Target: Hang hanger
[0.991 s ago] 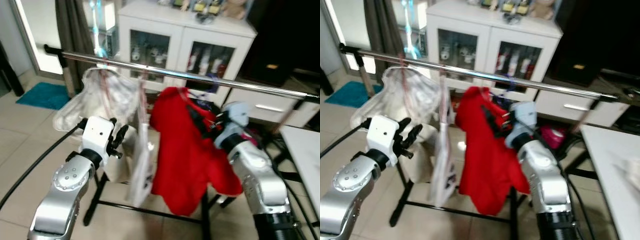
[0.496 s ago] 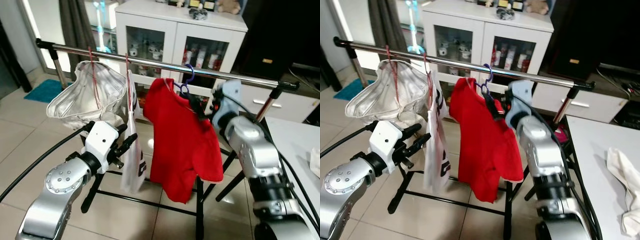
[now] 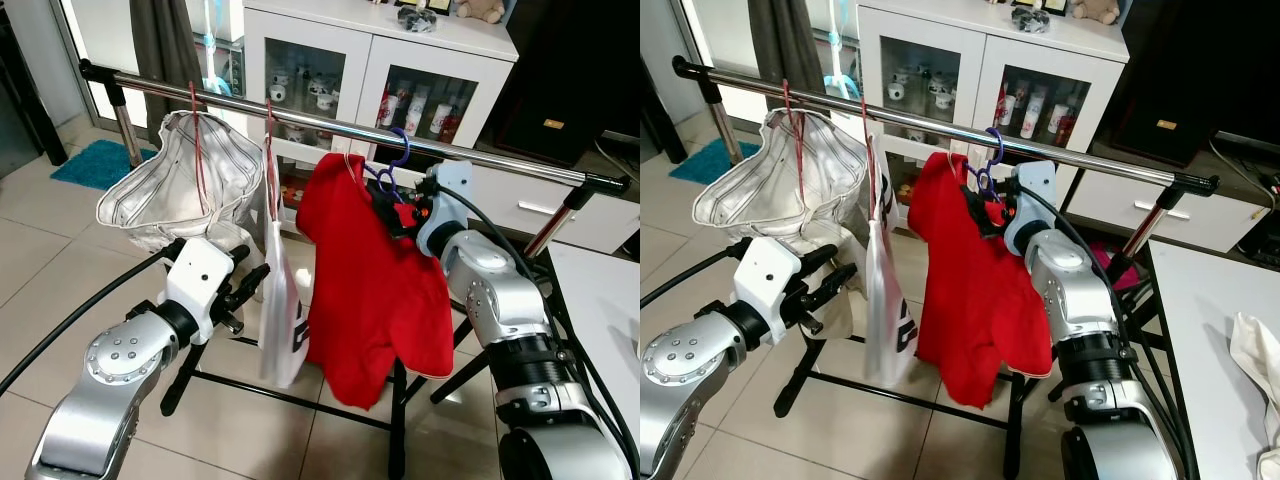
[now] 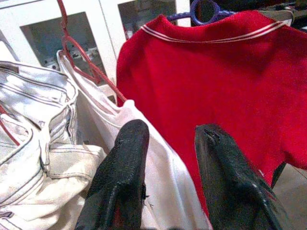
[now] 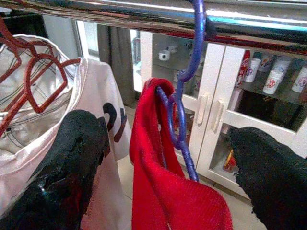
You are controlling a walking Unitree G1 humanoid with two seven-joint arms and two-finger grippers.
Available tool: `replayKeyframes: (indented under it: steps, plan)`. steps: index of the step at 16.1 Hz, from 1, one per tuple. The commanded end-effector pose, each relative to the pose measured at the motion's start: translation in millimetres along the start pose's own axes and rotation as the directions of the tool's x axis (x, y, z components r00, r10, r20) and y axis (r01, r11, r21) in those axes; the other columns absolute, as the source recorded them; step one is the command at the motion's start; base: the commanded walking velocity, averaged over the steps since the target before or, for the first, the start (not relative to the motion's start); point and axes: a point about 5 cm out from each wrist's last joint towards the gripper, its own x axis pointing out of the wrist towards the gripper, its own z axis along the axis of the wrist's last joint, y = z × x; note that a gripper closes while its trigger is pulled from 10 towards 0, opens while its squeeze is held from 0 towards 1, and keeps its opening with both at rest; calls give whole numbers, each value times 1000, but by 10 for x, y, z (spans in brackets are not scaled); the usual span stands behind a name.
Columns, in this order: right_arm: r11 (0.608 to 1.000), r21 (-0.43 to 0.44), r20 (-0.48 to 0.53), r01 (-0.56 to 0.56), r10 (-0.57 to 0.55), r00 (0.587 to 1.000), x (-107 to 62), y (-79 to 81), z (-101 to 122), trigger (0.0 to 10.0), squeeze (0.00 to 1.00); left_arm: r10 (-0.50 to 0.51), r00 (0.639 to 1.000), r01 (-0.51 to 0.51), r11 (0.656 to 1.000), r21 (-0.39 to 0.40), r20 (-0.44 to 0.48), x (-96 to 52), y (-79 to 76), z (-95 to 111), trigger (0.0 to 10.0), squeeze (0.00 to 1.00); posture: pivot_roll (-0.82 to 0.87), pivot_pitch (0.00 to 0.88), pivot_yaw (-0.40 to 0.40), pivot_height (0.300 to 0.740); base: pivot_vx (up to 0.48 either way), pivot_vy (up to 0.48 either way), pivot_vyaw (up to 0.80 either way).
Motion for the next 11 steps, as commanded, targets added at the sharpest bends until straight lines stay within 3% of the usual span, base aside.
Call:
replayKeyframes:
  steps: [1,6,11]
  plan:
    - [1000,8,15,24,-24,1000,-8,-60,34,10000,1000,-17,1000,16,1000,5,6,-8,-29,31,10000,0,55,0,-115,740,0,0,0]
    - [1000,-4,-22,24,-24,999,129,-125,97,10000,1000,-118,993,118,993,-2,22,-28,-100,74,10000,0,42,0,-119,740,0,0,0]
    - [1000,-18,-59,9,-10,998,301,-160,214,10000,1000,-146,989,146,989,7,-10,-121,-87,35,10000,0,53,0,-128,740,0,0,0]
